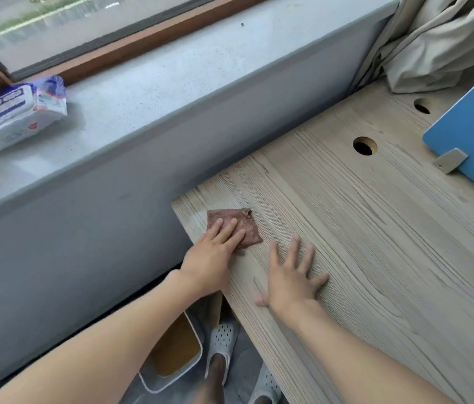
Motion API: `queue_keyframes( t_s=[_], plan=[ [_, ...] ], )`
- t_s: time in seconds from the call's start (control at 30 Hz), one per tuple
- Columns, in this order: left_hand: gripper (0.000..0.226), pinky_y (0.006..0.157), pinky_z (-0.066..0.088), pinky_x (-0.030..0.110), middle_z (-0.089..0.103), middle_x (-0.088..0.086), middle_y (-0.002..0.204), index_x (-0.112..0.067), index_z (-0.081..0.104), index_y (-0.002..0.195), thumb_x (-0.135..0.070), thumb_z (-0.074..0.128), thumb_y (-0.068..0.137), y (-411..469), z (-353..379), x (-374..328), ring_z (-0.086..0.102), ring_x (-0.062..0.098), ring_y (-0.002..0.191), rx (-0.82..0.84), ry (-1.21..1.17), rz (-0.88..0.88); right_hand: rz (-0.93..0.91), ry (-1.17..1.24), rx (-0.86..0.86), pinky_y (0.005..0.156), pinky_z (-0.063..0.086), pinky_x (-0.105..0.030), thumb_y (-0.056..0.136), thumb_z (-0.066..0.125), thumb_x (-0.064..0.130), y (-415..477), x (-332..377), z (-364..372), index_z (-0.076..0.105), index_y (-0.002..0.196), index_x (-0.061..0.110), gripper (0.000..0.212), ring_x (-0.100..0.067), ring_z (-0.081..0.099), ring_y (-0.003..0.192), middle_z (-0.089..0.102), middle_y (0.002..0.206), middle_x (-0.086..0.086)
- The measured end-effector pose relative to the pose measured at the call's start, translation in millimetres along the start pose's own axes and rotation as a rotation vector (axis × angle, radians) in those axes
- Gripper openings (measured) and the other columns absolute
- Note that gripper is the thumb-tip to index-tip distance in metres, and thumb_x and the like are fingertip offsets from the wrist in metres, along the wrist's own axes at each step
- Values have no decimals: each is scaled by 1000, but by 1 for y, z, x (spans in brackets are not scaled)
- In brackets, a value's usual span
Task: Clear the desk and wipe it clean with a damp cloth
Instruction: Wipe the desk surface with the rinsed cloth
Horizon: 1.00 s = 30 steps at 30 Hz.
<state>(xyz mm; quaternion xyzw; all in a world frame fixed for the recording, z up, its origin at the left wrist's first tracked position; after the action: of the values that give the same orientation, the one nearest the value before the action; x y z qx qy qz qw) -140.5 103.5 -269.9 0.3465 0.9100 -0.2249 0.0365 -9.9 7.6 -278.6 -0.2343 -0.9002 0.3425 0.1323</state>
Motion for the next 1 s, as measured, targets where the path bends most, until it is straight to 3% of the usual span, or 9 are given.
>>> queue_keyframes(
  t_s=[0.13, 0.3, 0.5, 0.7, 0.87, 1.0],
  plan=[
    [79, 124, 8, 44, -6, 4, 167, -21, 3, 159, -9, 44, 93, 32, -20, 31, -6, 34, 152, -26, -44, -186, -14, -1, -2, 108, 12, -80, 78, 77, 57, 2, -1, 1, -19, 156, 28, 127, -50, -27, 144, -36, 157, -19],
    [82, 124, 8, 45, -6, 4, 167, -21, 2, 159, -9, 46, 91, 25, -16, 31, -7, 34, 152, -10, -7, -127, -17, 5, 9, 107, 11, -82, 78, 78, 54, 1, 1, 0, -18, 156, 28, 127, -51, -27, 144, -36, 157, -20],
    [72, 124, 8, 47, -6, 7, 167, -18, 3, 160, -11, 38, 97, 50, -35, 62, -5, 38, 152, -60, -75, -322, -15, 4, 16, 106, 9, -82, 78, 79, 52, 3, -1, 0, -20, 155, 28, 127, -52, -29, 143, -37, 156, -20],
    [86, 125, 3, 45, -9, 10, 166, -16, 0, 159, -3, 46, 88, -1, -5, 39, -13, 37, 151, -61, -39, -222, -12, 11, 23, 105, 10, -83, 77, 80, 51, 3, 2, -2, -20, 155, 29, 129, -53, -28, 143, -38, 156, -20],
    [84, 124, -1, 47, -10, 9, 166, -16, 0, 159, -4, 43, 88, 1, -10, 20, -14, 38, 151, 5, 20, -169, -5, 21, 31, 105, 12, -83, 74, 83, 51, 2, 2, -5, -16, 156, 32, 130, -51, -26, 144, -36, 158, -18],
    [84, 124, -5, 44, -14, 5, 166, -18, -2, 159, -8, 44, 90, 10, -13, -8, -17, 33, 151, 60, 60, -44, -4, 62, -18, 107, 23, -76, 73, 82, 55, 4, -7, -18, 0, 156, 37, 118, -43, -15, 150, -20, 164, -8]
  ],
)
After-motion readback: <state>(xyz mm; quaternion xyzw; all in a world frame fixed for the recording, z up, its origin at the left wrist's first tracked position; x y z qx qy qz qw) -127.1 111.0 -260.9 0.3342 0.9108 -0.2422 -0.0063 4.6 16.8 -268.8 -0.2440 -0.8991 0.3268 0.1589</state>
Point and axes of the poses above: each hand's wrist, its own y-axis towards the middle knuckle, its own z-axis out of the palm, x = y × z, the point moved 5 cm from there along y, towards the middle knuckle
